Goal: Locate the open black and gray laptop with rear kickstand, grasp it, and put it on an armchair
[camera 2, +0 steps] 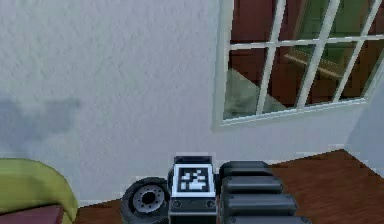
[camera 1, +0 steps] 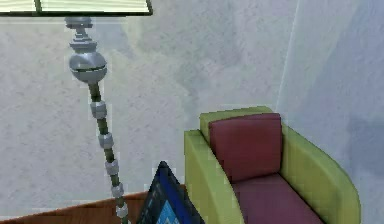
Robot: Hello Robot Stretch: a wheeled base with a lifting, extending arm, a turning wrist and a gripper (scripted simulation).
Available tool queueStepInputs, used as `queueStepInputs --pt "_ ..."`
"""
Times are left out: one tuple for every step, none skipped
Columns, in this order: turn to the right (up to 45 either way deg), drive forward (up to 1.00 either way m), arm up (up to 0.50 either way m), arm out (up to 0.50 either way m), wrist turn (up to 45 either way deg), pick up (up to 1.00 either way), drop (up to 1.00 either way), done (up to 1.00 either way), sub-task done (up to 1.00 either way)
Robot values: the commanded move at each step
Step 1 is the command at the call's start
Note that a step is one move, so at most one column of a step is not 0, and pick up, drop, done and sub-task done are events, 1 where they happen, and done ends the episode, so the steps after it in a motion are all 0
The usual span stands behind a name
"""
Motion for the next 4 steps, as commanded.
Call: queueStepInputs --pt "-24.0 0.00 0.00 0.00 0.0 0.00 0.00 0.00 0.00" --pt "45.0 0.00 0.00 0.00 0.0 0.00 0.00 0.00 0.00" --pt "15.0 0.00 0.00 0.00 0.0 0.00 0.00 0.00 0.00" --pt "-45.0 0.00 0.00 0.00 0.0 0.00 0.00 0.00 0.00"
